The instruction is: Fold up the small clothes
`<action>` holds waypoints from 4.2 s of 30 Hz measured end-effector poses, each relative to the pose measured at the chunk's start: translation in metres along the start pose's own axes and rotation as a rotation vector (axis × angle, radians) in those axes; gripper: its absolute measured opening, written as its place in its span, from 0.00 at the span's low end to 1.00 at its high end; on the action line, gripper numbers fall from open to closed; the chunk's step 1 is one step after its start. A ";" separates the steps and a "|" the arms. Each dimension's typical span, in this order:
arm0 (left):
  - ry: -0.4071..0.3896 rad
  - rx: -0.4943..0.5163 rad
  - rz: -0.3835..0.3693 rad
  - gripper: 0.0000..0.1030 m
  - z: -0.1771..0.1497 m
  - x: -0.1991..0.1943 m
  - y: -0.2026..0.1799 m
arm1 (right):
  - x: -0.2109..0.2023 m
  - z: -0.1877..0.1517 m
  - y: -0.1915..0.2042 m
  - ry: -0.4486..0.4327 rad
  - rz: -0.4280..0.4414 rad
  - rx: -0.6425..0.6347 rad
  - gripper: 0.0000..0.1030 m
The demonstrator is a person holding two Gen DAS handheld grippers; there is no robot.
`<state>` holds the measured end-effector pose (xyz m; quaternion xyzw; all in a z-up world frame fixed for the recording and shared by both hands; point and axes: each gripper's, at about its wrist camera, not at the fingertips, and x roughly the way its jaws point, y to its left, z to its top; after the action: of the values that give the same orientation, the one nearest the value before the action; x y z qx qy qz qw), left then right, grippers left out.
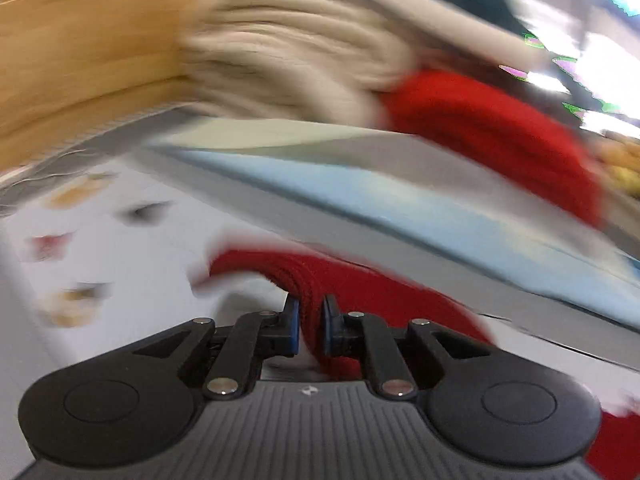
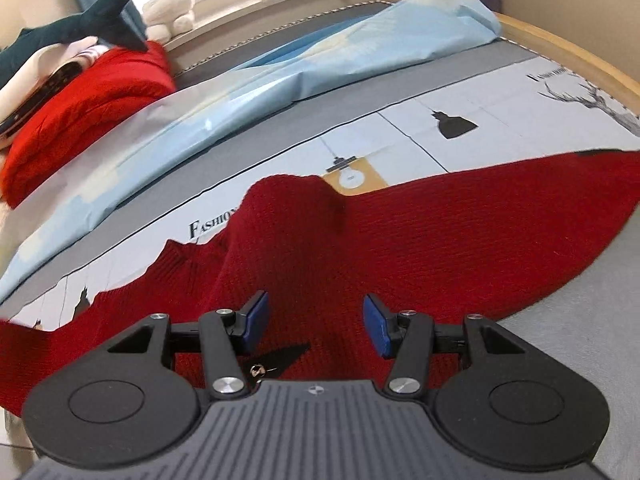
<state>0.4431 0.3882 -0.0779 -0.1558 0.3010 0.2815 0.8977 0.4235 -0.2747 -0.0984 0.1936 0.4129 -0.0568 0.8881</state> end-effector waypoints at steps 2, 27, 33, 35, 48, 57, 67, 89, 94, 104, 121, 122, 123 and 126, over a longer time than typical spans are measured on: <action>0.051 -0.100 0.098 0.20 -0.009 0.005 0.030 | 0.002 -0.001 -0.005 0.008 -0.008 0.013 0.53; 0.567 0.085 -0.425 0.10 -0.120 0.018 -0.139 | 0.051 -0.011 -0.084 0.105 -0.109 0.393 0.33; 0.438 0.082 -0.361 0.00 -0.107 0.014 -0.122 | 0.081 0.005 -0.097 0.101 0.044 0.401 0.13; 0.348 0.138 -0.232 0.00 -0.097 0.011 -0.114 | 0.081 0.012 -0.105 0.062 0.102 0.458 0.13; 0.595 0.303 -0.495 0.17 -0.139 -0.013 -0.164 | 0.064 0.004 -0.085 0.195 -0.013 0.279 0.39; 0.483 0.409 -0.363 0.15 -0.135 -0.063 -0.191 | 0.047 -0.004 -0.098 0.334 0.042 0.140 0.38; 0.285 0.314 -0.420 0.22 -0.103 -0.187 -0.202 | 0.021 -0.025 -0.096 0.356 0.041 -0.044 0.15; 0.241 0.434 -0.351 0.22 -0.156 -0.175 -0.214 | -0.004 -0.049 -0.074 0.352 -0.019 -0.256 0.49; 0.255 0.432 -0.337 0.22 -0.157 -0.170 -0.210 | 0.004 -0.060 -0.072 0.377 -0.049 -0.311 0.51; 0.256 0.415 -0.364 0.26 -0.156 -0.172 -0.211 | -0.038 -0.015 -0.068 0.183 -0.060 -0.187 0.51; 0.122 0.396 -0.460 0.74 -0.170 -0.193 -0.254 | -0.060 0.021 -0.034 0.020 -0.080 -0.134 0.52; 0.124 0.398 -0.480 0.74 -0.170 -0.193 -0.257 | -0.057 0.022 -0.037 0.015 -0.084 -0.123 0.52; 0.124 0.403 -0.481 0.74 -0.171 -0.193 -0.259 | -0.053 0.021 -0.039 0.016 -0.091 -0.117 0.52; 0.126 0.417 -0.474 0.74 -0.175 -0.190 -0.264 | -0.039 0.022 -0.047 0.031 -0.100 -0.087 0.52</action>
<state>0.3969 0.0219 -0.0646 -0.0514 0.3623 -0.0133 0.9305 0.4015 -0.3286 -0.0697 0.1350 0.4377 -0.0800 0.8853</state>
